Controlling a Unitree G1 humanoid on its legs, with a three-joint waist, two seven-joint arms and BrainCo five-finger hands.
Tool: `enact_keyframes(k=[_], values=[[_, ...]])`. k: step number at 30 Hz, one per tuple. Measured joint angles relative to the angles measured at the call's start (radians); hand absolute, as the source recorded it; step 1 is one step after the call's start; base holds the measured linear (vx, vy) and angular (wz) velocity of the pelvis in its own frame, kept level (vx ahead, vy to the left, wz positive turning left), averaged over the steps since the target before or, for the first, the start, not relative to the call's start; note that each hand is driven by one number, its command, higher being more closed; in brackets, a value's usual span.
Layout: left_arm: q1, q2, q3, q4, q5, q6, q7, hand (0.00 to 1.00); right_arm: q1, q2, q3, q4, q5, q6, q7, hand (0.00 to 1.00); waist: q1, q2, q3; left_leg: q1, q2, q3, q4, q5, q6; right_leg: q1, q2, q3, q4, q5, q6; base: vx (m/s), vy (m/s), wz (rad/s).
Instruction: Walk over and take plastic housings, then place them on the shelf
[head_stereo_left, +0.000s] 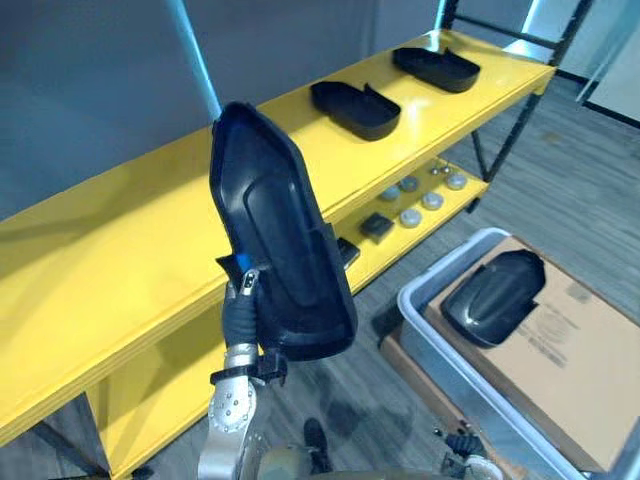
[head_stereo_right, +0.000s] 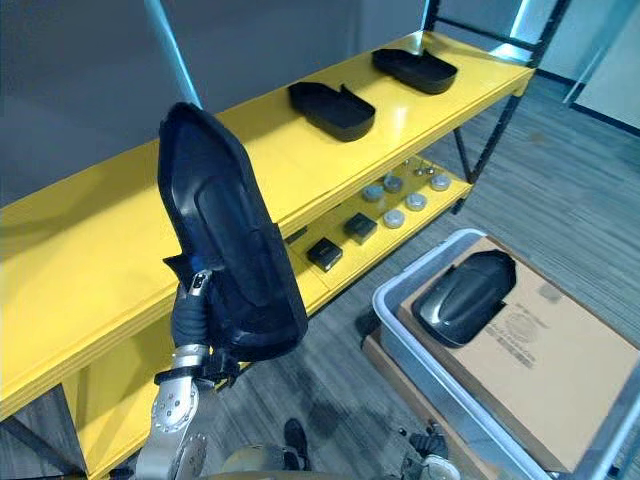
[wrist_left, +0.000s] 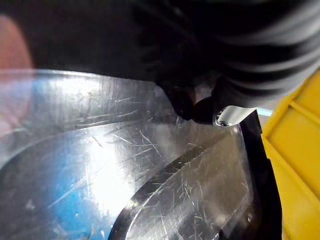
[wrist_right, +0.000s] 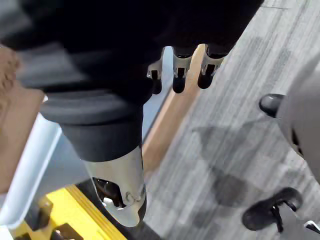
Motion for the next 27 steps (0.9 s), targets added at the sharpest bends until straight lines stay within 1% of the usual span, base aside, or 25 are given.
enact_keyframes(k=[1, 3, 4, 5, 6, 7, 8, 9, 10, 11, 12, 13, 14, 17, 19, 21, 24, 25, 26, 27], values=[[0.000, -0.001, 0.000, 0.000, 0.001, 0.000, 0.005, 1.00, 0.000, 0.001, 0.001, -0.002, 0.000, 0.000, 0.000, 0.00, 0.000, -0.003, 0.003, 0.017, 0.000, -0.020, 0.005, -0.006, 0.000, -0.034, 0.032, 0.042, 0.026, -0.013, -0.011, 0.15, -0.011, 0.49], [-0.001, -0.003, -0.005, 0.000, 0.002, 0.000, 0.016, 1.00, 0.009, 0.010, 0.006, -0.022, 0.008, 0.000, -0.001, 0.00, -0.004, -0.004, 0.004, 0.035, -0.001, -0.061, 0.015, -0.017, -0.010, -0.097, 0.081, 0.082, 0.065, -0.016, -0.015, 0.15, -0.042, 0.74], [-0.001, -0.007, -0.007, 0.000, 0.002, 0.000, 0.019, 1.00, 0.020, 0.007, 0.024, -0.046, 0.008, -0.002, -0.002, 0.00, -0.008, -0.004, 0.004, 0.041, -0.003, -0.095, 0.034, -0.030, -0.027, -0.137, 0.112, 0.116, 0.076, -0.016, -0.015, 0.17, -0.088, 1.21], [-0.004, -0.008, -0.012, -0.001, 0.010, 0.000, 0.022, 1.00, 0.031, 0.008, 0.031, -0.067, 0.008, -0.001, -0.002, 0.00, -0.014, -0.014, 0.005, 0.034, -0.011, -0.134, 0.061, -0.045, -0.048, -0.164, 0.125, 0.149, 0.064, -0.012, -0.013, 0.11, -0.096, 1.21], [-0.004, -0.009, -0.017, -0.002, 0.011, 0.000, 0.024, 1.00, 0.043, 0.011, 0.038, -0.078, 0.008, -0.002, -0.002, 0.00, -0.014, -0.018, 0.004, 0.033, -0.018, -0.155, 0.078, -0.063, -0.054, -0.167, 0.122, 0.157, 0.041, -0.004, -0.011, 0.08, -0.107, 1.14], [-0.004, -0.009, -0.023, -0.002, 0.011, -0.001, 0.026, 1.00, 0.063, 0.018, 0.041, -0.087, 0.007, -0.004, -0.002, 0.00, -0.008, -0.037, -0.005, 0.026, -0.032, -0.177, 0.110, -0.086, -0.056, -0.162, 0.107, 0.159, -0.006, 0.024, -0.011, 0.11, -0.154, 0.87], [-0.004, -0.013, -0.023, -0.005, 0.011, -0.003, 0.028, 1.00, 0.080, 0.029, 0.046, -0.085, 0.009, -0.002, 0.000, 0.00, 0.017, -0.061, -0.016, 0.016, -0.040, -0.178, 0.163, -0.132, -0.058, -0.151, 0.081, 0.150, -0.041, 0.100, -0.011, 0.19, -0.235, 0.85], [0.004, -0.029, -0.025, -0.005, 0.011, -0.003, 0.031, 1.00, 0.079, 0.025, 0.043, -0.090, 0.008, -0.002, 0.000, 0.00, 0.020, -0.047, -0.017, 0.005, 0.009, -0.166, 0.221, -0.172, -0.073, -0.120, 0.098, 0.106, -0.052, 0.100, -0.021, 0.24, -0.294, 0.63], [0.004, -0.036, -0.027, -0.005, 0.011, -0.003, 0.030, 1.00, 0.078, 0.019, 0.043, -0.092, 0.007, -0.002, -0.001, 0.00, 0.021, -0.038, -0.018, 0.000, 0.041, -0.142, 0.238, -0.182, -0.082, -0.106, 0.107, 0.086, -0.067, 0.101, -0.025, 0.22, -0.280, 0.61], [0.004, -0.049, -0.029, -0.005, 0.011, -0.003, 0.024, 1.00, 0.075, 0.018, 0.048, -0.092, 0.007, -0.001, 0.000, 0.00, 0.022, -0.012, -0.026, -0.004, 0.081, -0.110, 0.242, -0.183, -0.086, -0.092, 0.115, 0.055, -0.085, 0.104, -0.038, 0.16, -0.206, 0.57], [0.004, -0.058, -0.029, -0.005, 0.011, -0.002, 0.017, 1.00, 0.073, 0.013, 0.048, -0.093, 0.007, -0.001, 0.000, 0.00, 0.019, -0.010, -0.025, -0.011, 0.103, -0.099, 0.238, -0.174, -0.096, -0.084, 0.118, 0.031, -0.103, 0.108, -0.044, 0.18, -0.206, 0.68], [0.004, -0.069, -0.030, -0.005, 0.011, -0.002, 0.012, 1.00, 0.072, 0.012, 0.047, -0.097, 0.007, 0.000, 0.000, 0.00, 0.012, 0.000, -0.028, -0.011, 0.115, -0.098, 0.220, -0.154, -0.117, -0.070, 0.119, 0.006, -0.122, 0.111, -0.049, 0.15, -0.155, 0.58], [0.004, -0.072, -0.031, -0.005, 0.011, -0.001, 0.013, 1.00, 0.073, 0.016, 0.046, -0.098, 0.007, 0.000, 0.000, 0.00, 0.012, 0.003, -0.030, -0.001, 0.118, -0.102, 0.204, -0.143, -0.125, -0.055, 0.120, -0.008, -0.135, 0.113, -0.052, 0.17, -0.158, 0.42], [0.005, -0.072, -0.031, -0.005, 0.011, 0.000, 0.013, 1.00, 0.078, 0.025, 0.041, -0.099, 0.005, 0.000, 0.001, 0.00, 0.014, -0.008, -0.038, 0.042, 0.118, -0.103, 0.148, -0.117, -0.134, -0.010, 0.125, -0.023, -0.181, 0.120, -0.063, 0.11, -0.080, 0.16], [0.005, -0.071, -0.034, 0.002, 0.014, 0.002, 0.013, 1.00, 0.083, 0.040, 0.042, -0.100, -0.012, 0.000, 0.003, 0.00, 0.015, -0.025, -0.052, 0.059, 0.117, -0.102, 0.115, -0.104, -0.137, 0.010, 0.128, -0.031, -0.213, 0.128, -0.066, 0.06, -0.027, 0.08], [0.001, -0.070, -0.033, 0.014, 0.022, 0.007, 0.014, 1.00, 0.092, 0.043, 0.041, -0.100, -0.021, 0.000, 0.003, 0.00, 0.015, -0.032, -0.059, 0.072, 0.115, -0.101, 0.092, -0.086, -0.140, 0.019, 0.129, -0.031, -0.234, 0.141, -0.068, 0.02, -0.004, 0.01], [-0.072, -0.066, -0.032, 0.093, 0.058, 0.033, 0.032, 1.00, 0.100, 0.040, 0.038, -0.100, -0.032, 0.000, 0.003, 0.00, 0.012, -0.037, -0.067, 0.096, 0.104, -0.101, 0.035, -0.048, -0.139, 0.032, 0.126, -0.028, -0.268, 0.160, -0.067, -0.02, 0.005, 0.01], [-0.108, -0.067, -0.028, 0.127, 0.064, 0.046, 0.042, 1.00, 0.100, 0.040, 0.037, -0.100, -0.032, 0.000, 0.003, 0.00, 0.010, -0.034, -0.070, 0.108, 0.102, -0.100, 0.015, -0.034, -0.139, 0.033, 0.126, -0.027, -0.279, 0.171, -0.068, -0.06, 0.004, -0.02], [-0.125, -0.066, -0.025, 0.144, 0.070, 0.050, 0.045, 1.00, 0.100, 0.039, 0.037, -0.100, -0.032, 0.000, 0.004, 0.00, 0.009, -0.032, -0.072, 0.110, 0.102, -0.099, 0.003, -0.026, -0.140, 0.033, 0.127, -0.025, -0.283, 0.176, -0.069, -0.11, -0.009, -0.06], [-0.161, -0.062, -0.014, 0.184, 0.084, 0.054, 0.053, 1.00, 0.096, 0.039, 0.033, -0.097, -0.032, 0.000, 0.003, 0.00, 0.005, -0.029, -0.071, 0.128, 0.102, -0.096, -0.030, -0.004, -0.138, 0.040, 0.129, -0.023, -0.298, 0.188, -0.068, -0.11, -0.016, -0.05]])
